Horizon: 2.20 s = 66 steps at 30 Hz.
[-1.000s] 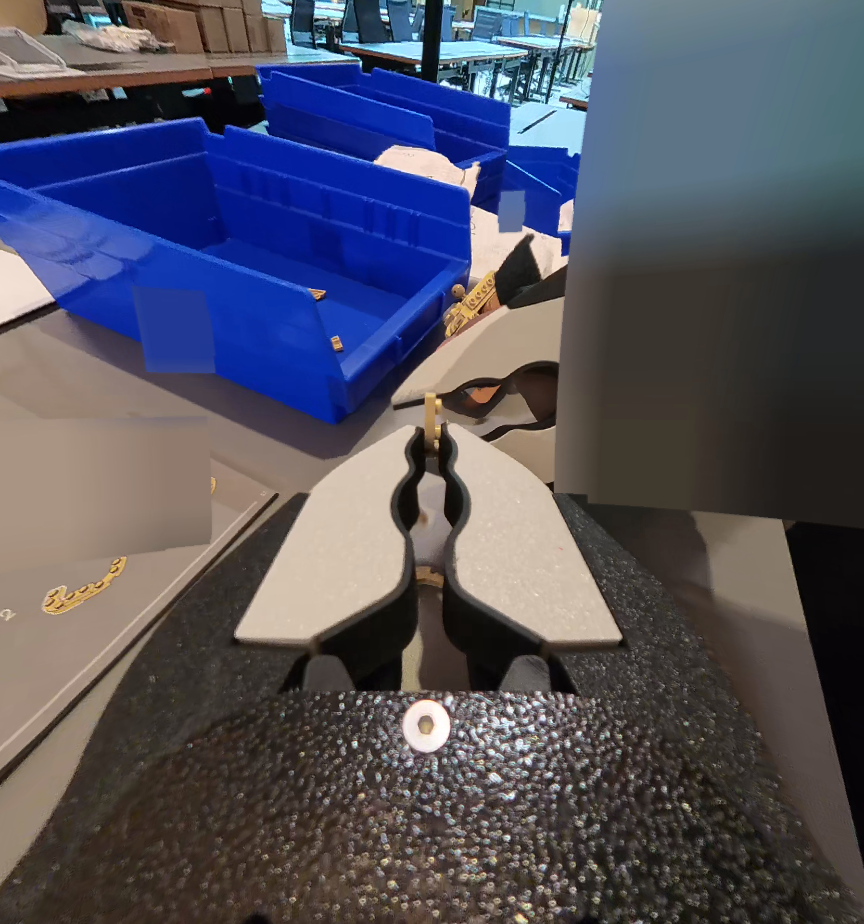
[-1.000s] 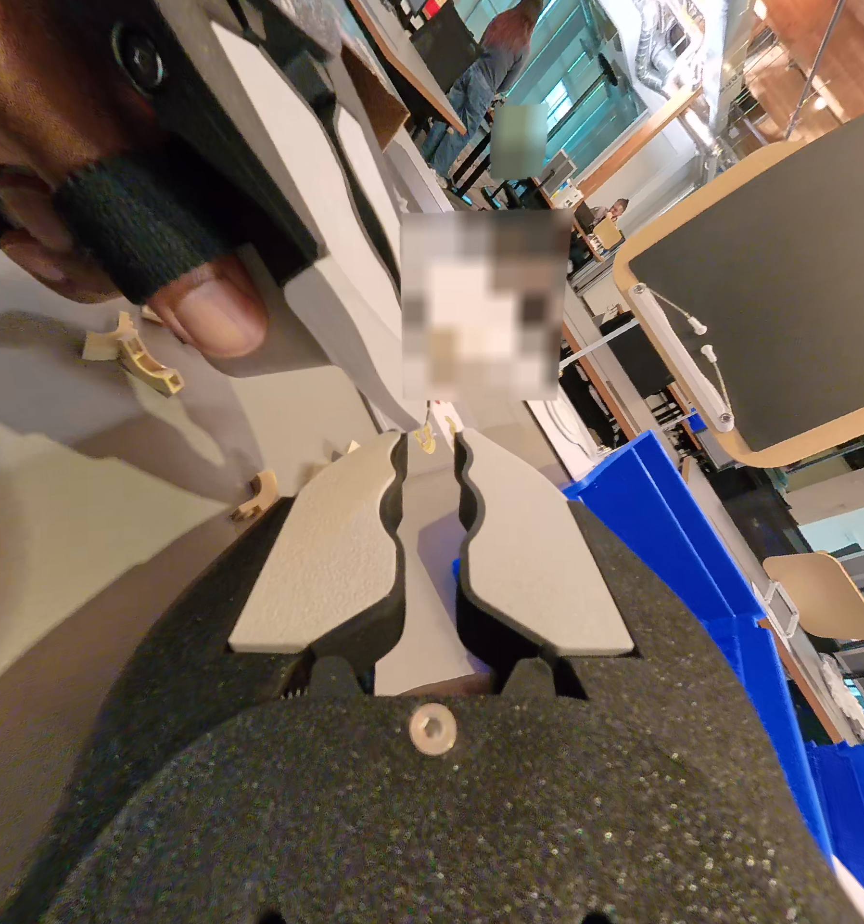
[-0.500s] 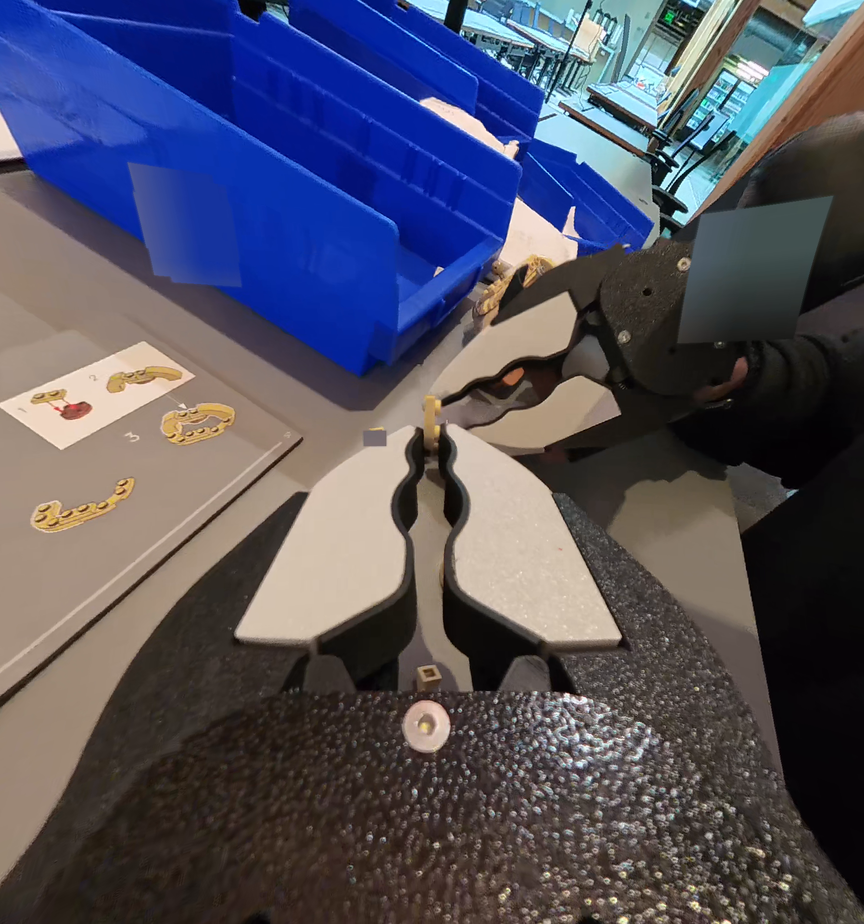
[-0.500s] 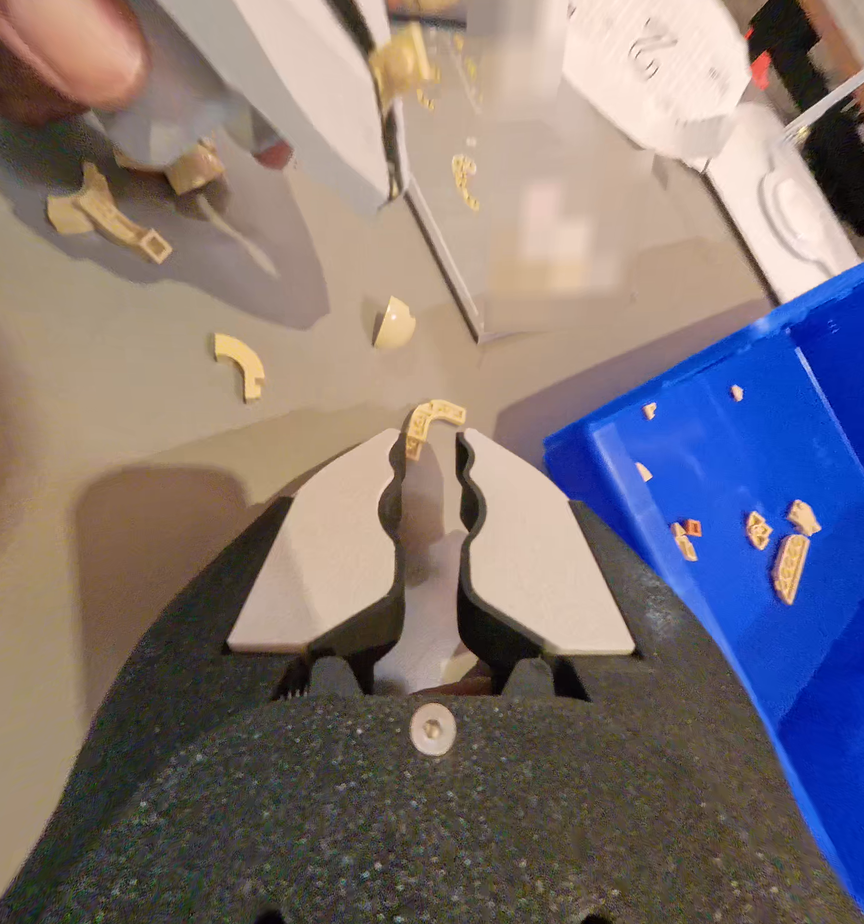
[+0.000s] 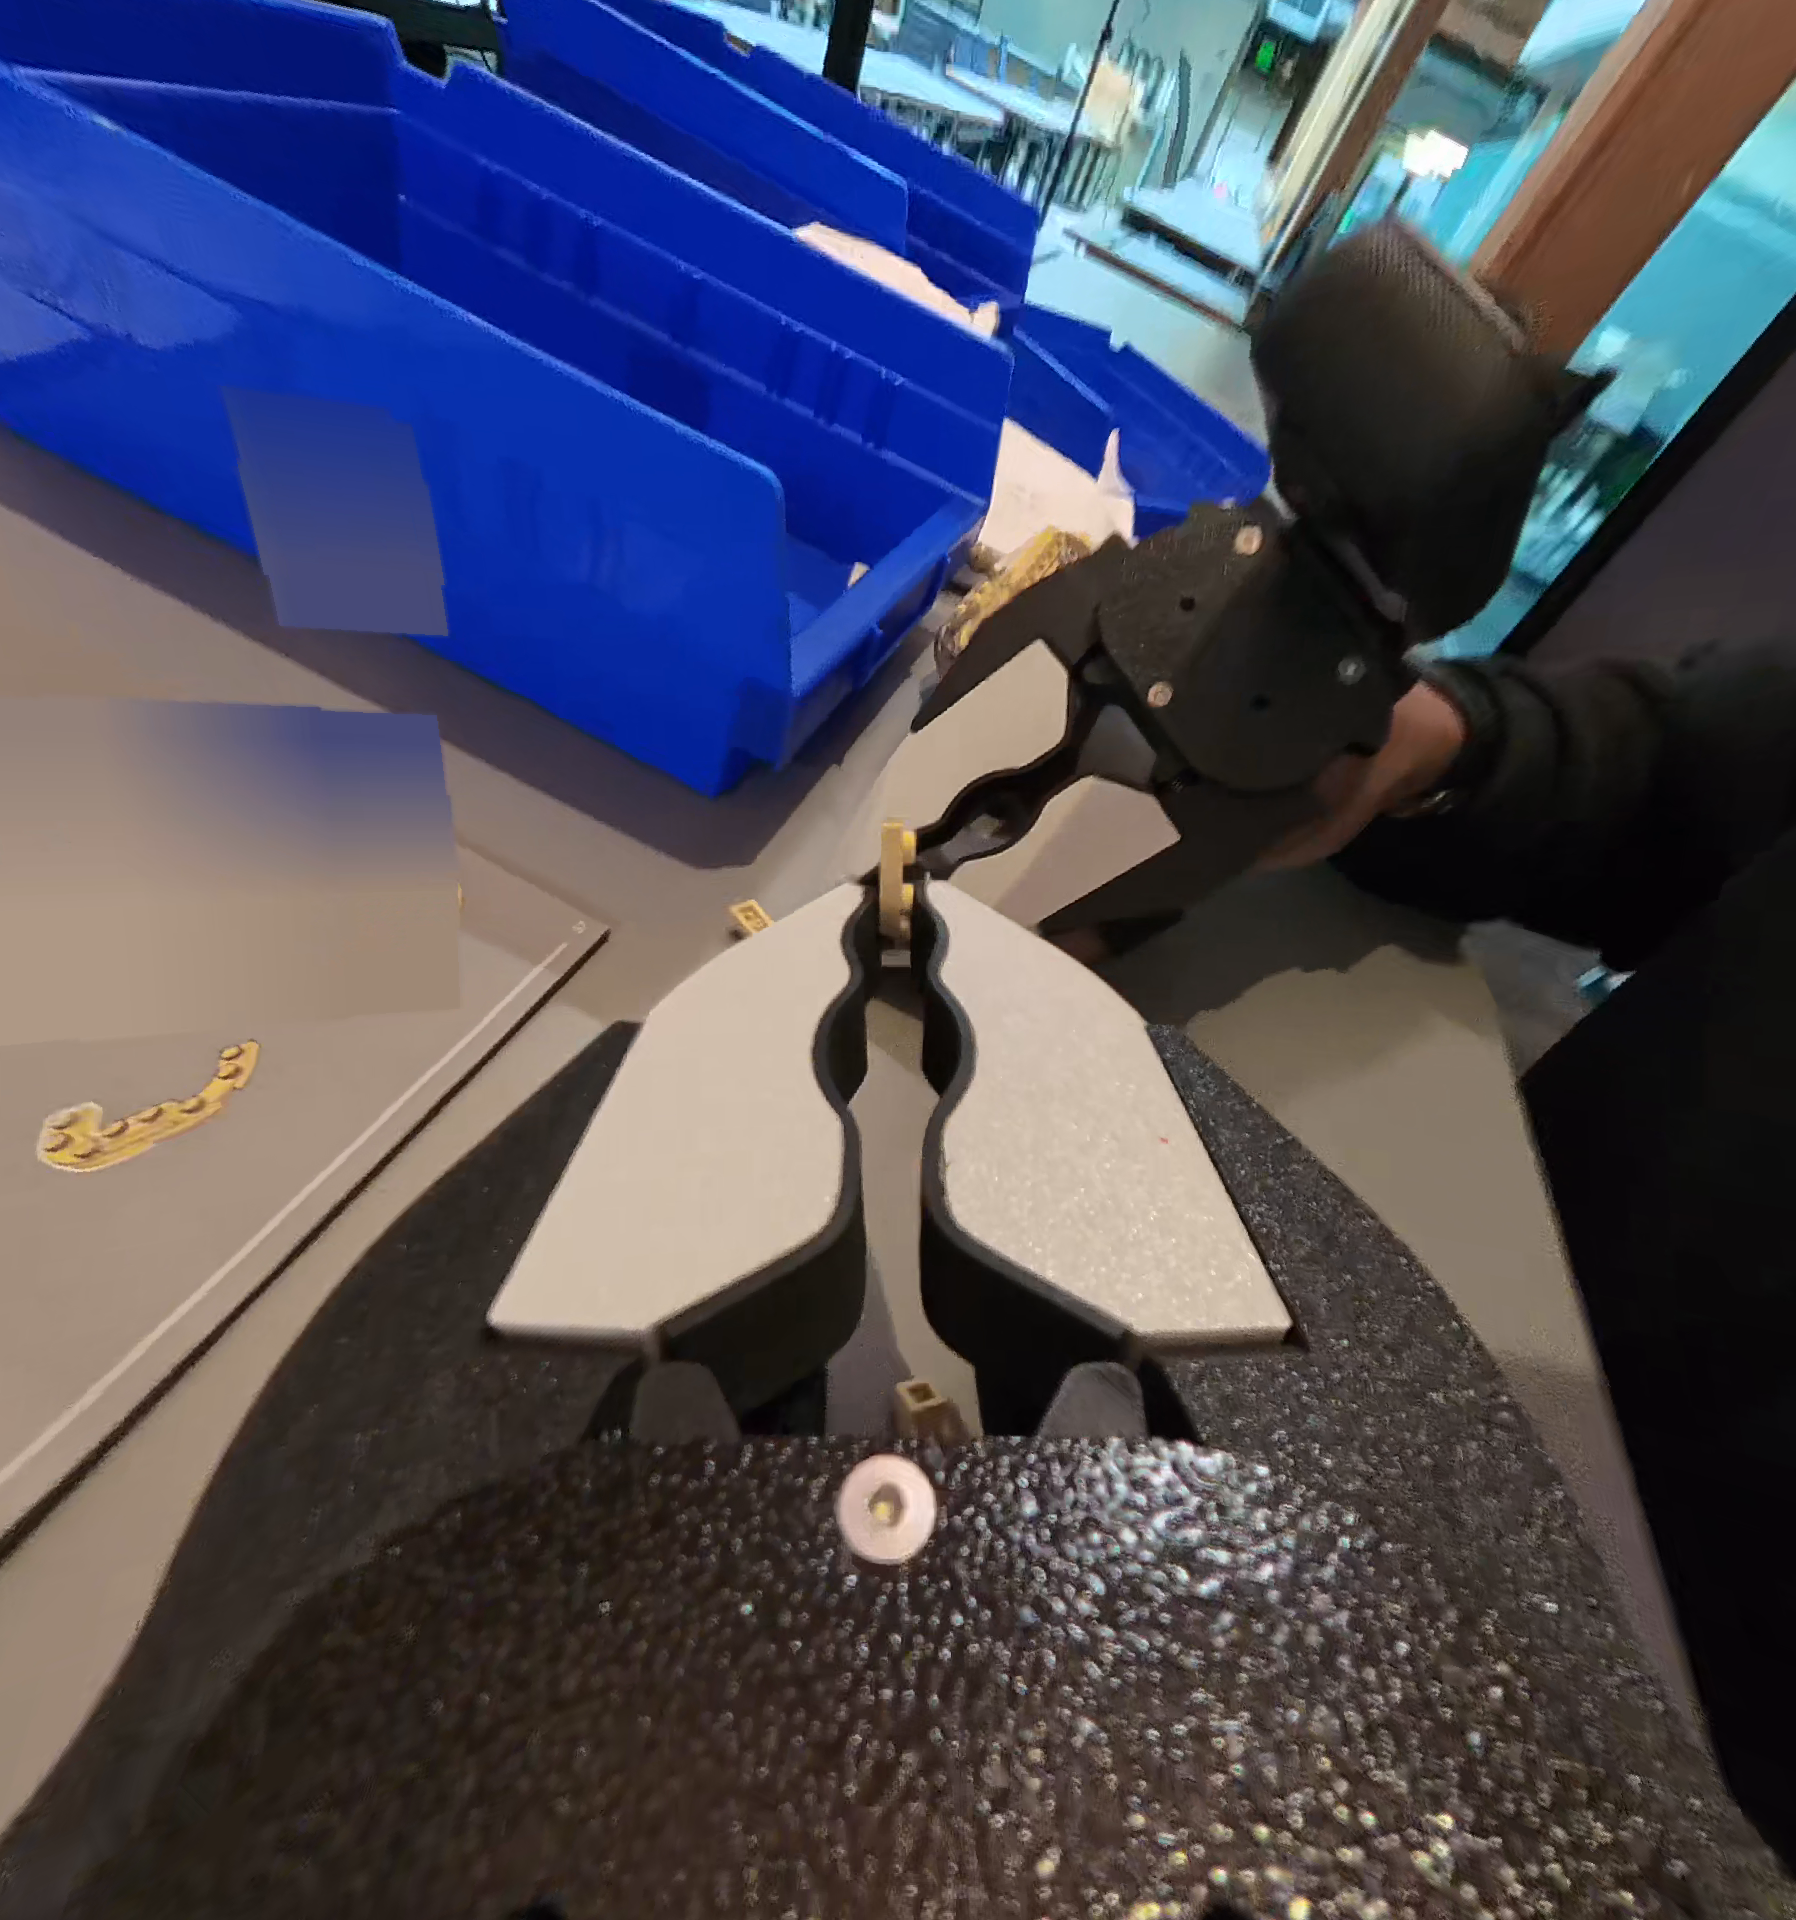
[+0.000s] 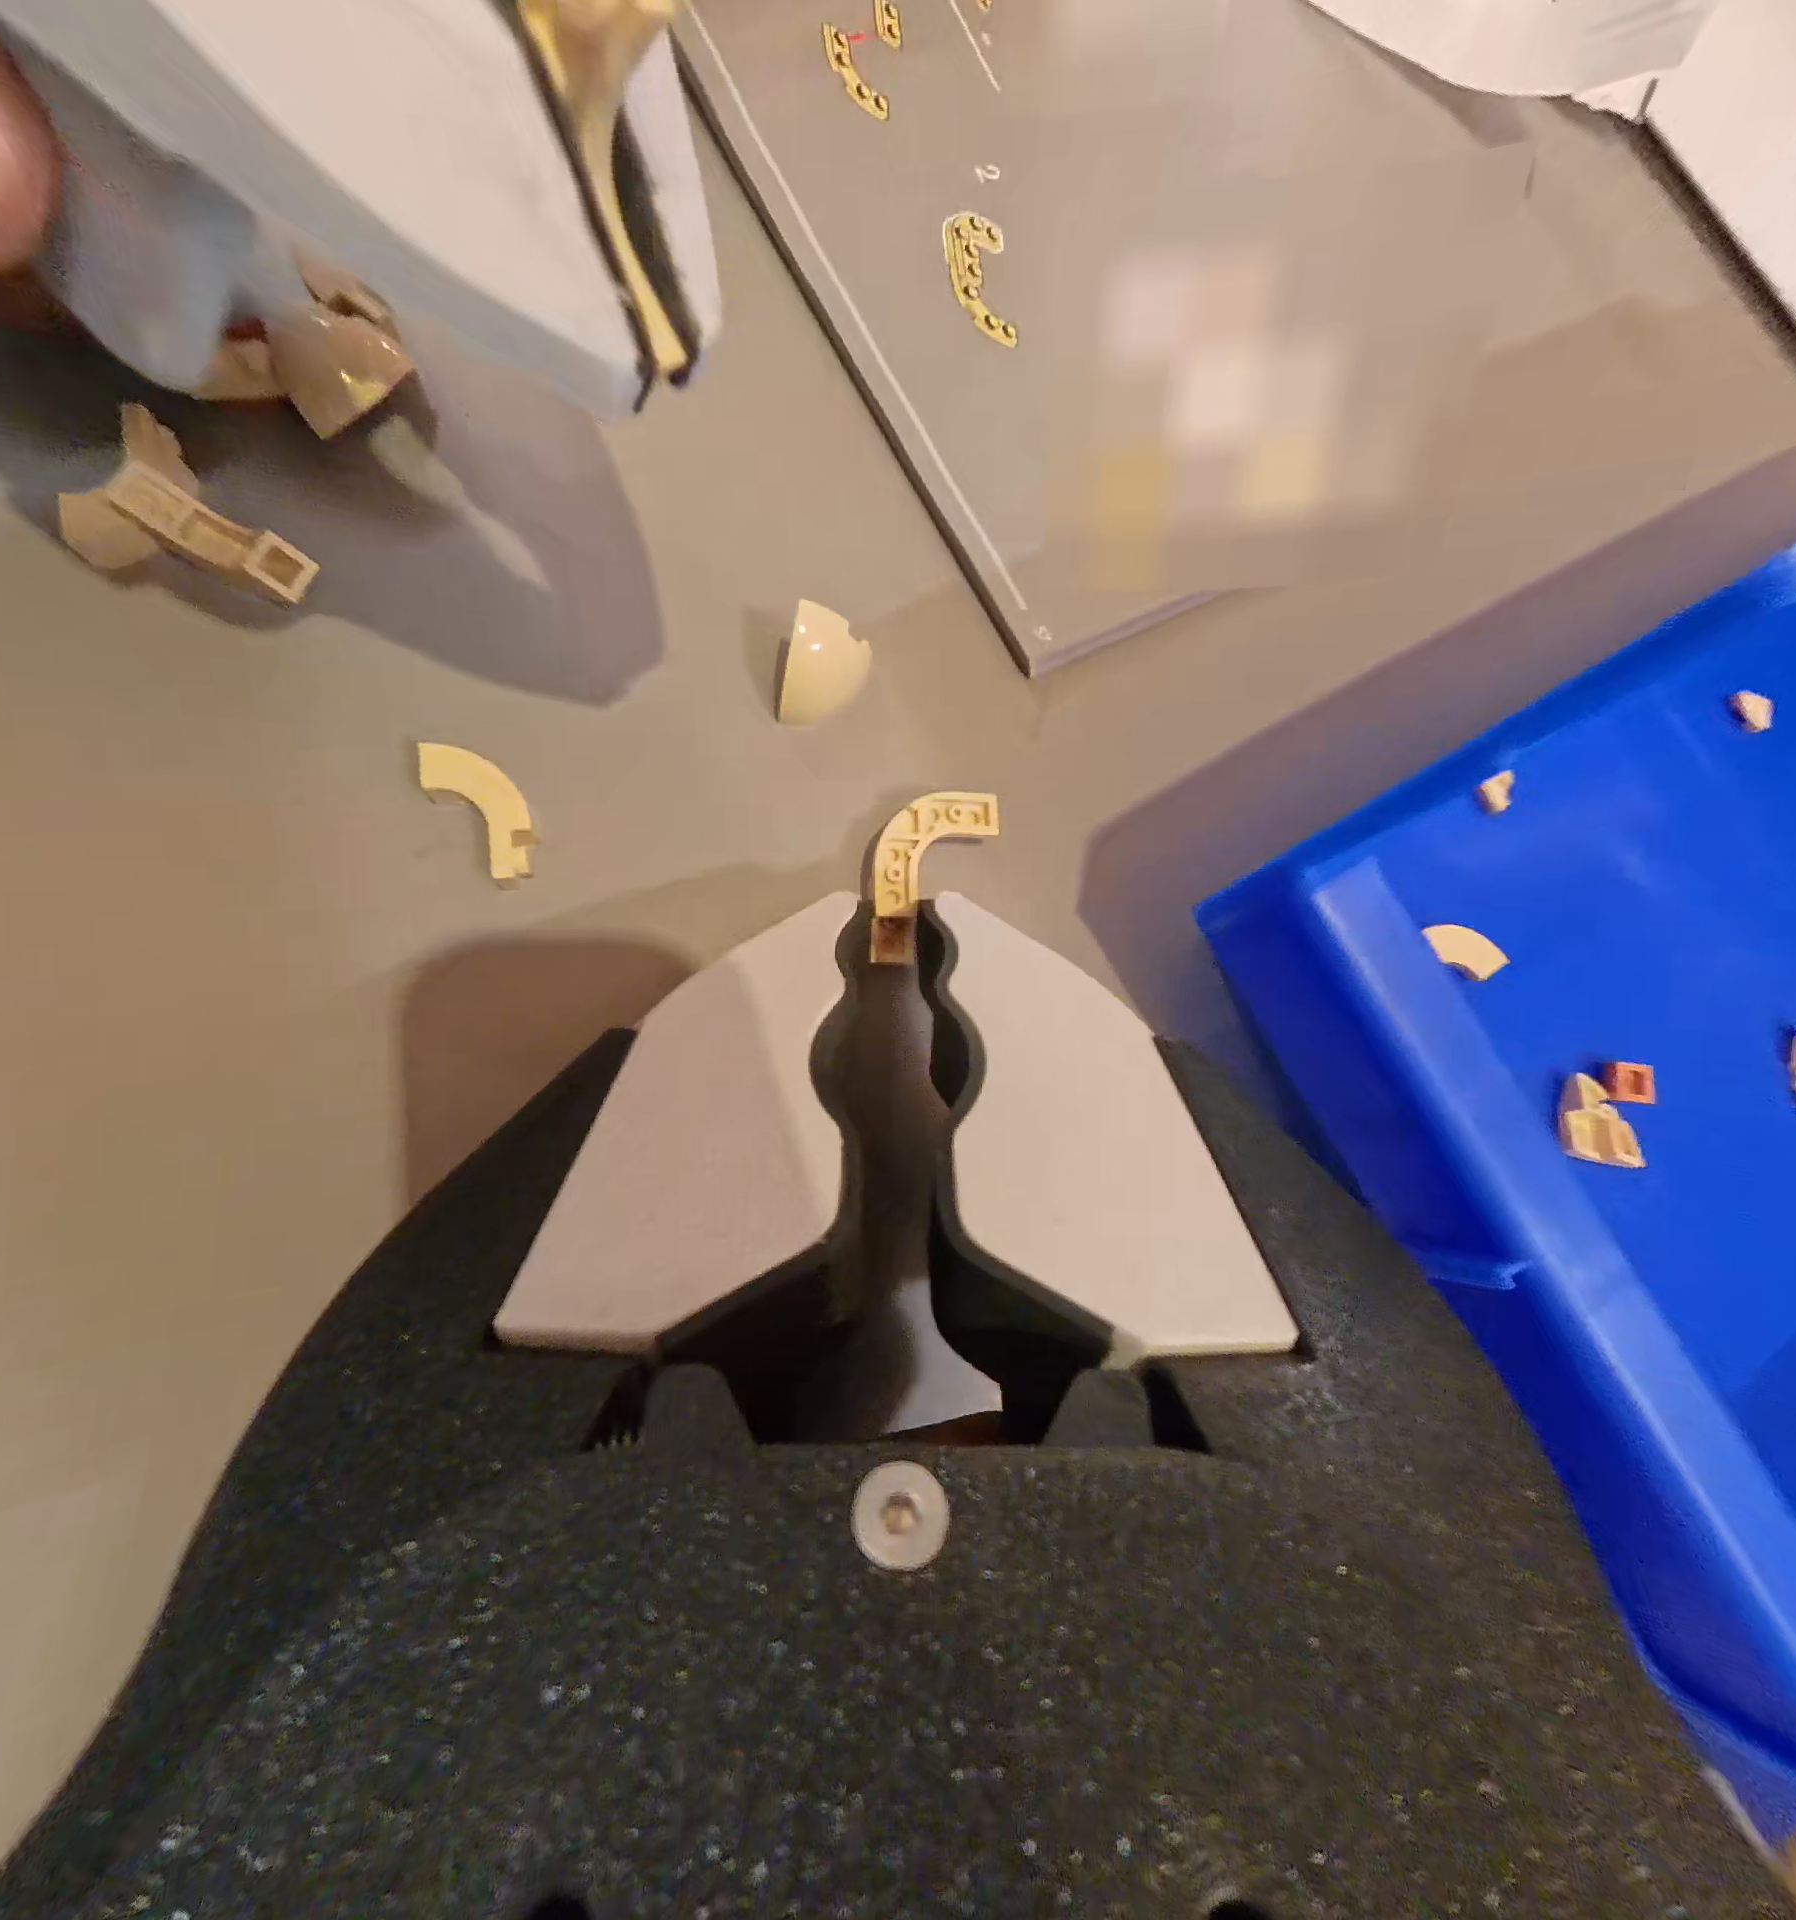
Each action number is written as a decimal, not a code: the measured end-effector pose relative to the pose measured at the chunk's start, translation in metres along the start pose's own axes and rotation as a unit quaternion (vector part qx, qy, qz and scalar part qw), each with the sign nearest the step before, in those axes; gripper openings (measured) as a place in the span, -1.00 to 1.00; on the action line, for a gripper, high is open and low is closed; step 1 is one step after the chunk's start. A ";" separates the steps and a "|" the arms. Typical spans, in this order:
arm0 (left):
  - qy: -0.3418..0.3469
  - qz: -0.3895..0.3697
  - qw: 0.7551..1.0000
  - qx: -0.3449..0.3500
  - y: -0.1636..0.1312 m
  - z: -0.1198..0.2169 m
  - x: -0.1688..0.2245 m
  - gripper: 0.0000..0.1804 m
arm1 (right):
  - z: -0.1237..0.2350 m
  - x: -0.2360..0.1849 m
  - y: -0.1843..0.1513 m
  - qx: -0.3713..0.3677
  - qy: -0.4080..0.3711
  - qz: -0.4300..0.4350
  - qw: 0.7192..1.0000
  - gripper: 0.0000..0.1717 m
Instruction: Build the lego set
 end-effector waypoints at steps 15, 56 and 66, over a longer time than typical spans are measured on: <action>-0.209 0.196 0.953 0.099 -0.002 0.010 -0.018 -0.95 | 0.022 -0.005 0.016 0.127 0.009 0.049 0.991 -0.80; -0.182 0.238 0.949 0.098 -0.007 0.001 -0.013 -0.95 | 0.031 -0.024 0.017 0.192 -0.066 0.176 0.963 -0.87; -0.116 0.185 0.975 0.038 -0.006 0.004 -0.011 -0.95 | 0.008 -0.012 -0.003 0.006 0.034 0.119 0.992 -0.81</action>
Point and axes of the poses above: each gripper's, where its closed fingertips meet, z back along the fingers, y out of its top, x = y × z across the jaws, the point moved 10 cm from there along z, back along the fingers, and after that the axes turned 5 degrees about -x, right-handed, at the moved point
